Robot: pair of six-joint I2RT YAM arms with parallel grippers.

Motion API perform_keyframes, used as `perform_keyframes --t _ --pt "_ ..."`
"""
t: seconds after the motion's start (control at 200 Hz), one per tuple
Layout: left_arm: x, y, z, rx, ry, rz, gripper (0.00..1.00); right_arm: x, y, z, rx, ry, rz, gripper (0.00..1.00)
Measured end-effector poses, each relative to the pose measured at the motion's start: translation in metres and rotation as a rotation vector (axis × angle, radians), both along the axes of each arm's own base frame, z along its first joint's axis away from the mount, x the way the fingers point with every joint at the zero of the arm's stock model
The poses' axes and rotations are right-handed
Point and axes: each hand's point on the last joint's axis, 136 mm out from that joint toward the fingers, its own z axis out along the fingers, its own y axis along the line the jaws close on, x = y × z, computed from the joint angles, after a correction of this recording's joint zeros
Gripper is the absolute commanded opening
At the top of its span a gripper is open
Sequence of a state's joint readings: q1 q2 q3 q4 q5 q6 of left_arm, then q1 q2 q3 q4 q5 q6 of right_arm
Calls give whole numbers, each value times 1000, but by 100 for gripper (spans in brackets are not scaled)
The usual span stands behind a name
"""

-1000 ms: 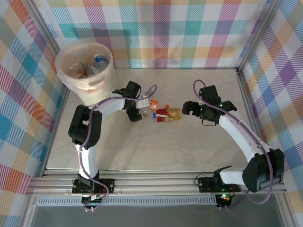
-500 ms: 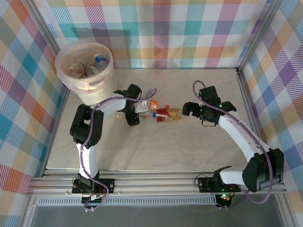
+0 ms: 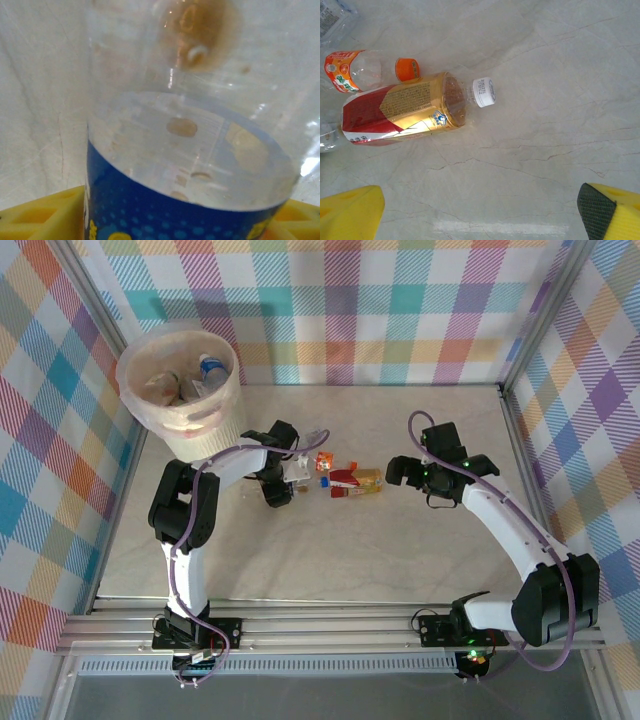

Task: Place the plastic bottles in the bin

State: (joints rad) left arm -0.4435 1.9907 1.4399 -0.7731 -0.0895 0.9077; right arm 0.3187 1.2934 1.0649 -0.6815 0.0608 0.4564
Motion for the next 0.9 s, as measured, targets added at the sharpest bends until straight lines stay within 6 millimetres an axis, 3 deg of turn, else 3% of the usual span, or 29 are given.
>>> perform_keyframes --t 0.08,0.29,0.45,0.595,0.755,0.795,0.9 --pt "-3 3 1 15 13 -1 52 -1 -1 -2 -2 5 -1 100" --pt "-13 8 8 34 57 14 50 0 -2 -2 -1 4 -5 100" --pt "-21 8 37 11 32 28 47 0 -2 -2 0 2 -5 100" --pt "-24 -5 95 -103 -91 0 47 1 -2 -1 0 -1 -5 100" --pt "-28 -22 190 -323 -332 -45 43 1 -1 -1 1 -2 -5 100" --pt "-27 -22 213 -368 -393 -49 39 1 -1 -1 2 -2 -5 100" --pt "-17 -20 272 -471 -549 -30 38 1 -1 -1 3 -4 -5 100"
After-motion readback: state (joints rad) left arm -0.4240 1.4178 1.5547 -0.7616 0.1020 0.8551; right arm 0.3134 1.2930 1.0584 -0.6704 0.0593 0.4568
